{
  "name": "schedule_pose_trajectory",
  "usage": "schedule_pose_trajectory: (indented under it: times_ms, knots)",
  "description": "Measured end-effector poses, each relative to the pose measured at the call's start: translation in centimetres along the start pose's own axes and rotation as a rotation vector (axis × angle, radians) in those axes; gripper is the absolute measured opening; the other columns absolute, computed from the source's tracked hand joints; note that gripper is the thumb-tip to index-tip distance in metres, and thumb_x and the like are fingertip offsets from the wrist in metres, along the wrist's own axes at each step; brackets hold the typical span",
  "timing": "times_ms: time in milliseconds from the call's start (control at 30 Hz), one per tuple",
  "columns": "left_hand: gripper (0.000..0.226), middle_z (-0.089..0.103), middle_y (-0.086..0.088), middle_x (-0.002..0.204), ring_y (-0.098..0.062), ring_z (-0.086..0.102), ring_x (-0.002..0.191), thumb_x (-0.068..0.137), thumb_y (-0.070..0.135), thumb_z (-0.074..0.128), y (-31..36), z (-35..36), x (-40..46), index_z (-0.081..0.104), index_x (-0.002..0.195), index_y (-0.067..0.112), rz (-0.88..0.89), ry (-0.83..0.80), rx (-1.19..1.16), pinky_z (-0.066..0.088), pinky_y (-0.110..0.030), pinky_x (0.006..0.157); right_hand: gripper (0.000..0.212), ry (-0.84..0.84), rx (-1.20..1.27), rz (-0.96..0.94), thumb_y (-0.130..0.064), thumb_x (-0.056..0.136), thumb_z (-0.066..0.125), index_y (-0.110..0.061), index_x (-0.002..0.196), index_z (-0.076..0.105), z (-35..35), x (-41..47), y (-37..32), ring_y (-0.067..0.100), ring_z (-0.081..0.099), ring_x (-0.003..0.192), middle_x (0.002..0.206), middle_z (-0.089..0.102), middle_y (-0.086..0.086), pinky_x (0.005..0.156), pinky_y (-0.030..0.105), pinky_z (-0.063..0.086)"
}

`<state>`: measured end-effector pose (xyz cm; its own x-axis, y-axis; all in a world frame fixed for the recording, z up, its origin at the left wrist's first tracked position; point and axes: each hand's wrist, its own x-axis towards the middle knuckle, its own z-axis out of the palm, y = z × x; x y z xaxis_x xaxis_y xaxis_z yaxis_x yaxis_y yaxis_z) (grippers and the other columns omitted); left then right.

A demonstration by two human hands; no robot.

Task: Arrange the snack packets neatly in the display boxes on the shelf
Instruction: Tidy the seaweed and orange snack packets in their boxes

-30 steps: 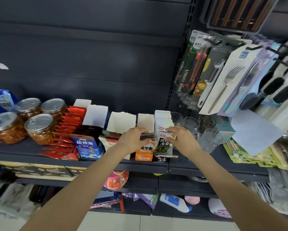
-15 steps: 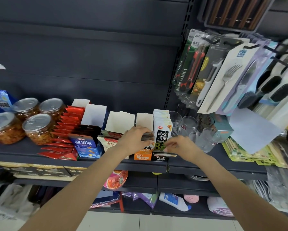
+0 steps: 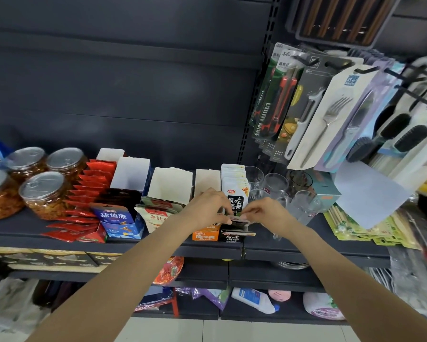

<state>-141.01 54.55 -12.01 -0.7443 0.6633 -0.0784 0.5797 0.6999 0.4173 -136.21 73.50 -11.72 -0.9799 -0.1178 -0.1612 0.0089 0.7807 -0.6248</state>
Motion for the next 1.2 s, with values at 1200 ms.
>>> schedule_pose_trajectory:
  times_ms: [1200]
  knots:
    - [0.018, 0.064, -0.005, 0.108, -0.019, 0.053, 0.102, 0.09, 0.022, 0.062, -0.7, -0.8, 2.8, 0.074, 0.099, 0.015, -0.164, 0.167, -0.172, 0.047, -0.034, 0.088, 0.009, 0.434, 0.085, -0.069, -0.015, 0.085, 0.067, -0.013, 0.076, 0.069, -3.5, -1.1, -0.4, -0.001, 0.055, 0.064, 0.072, 0.065, -0.007, 0.063, 0.006, 0.04]
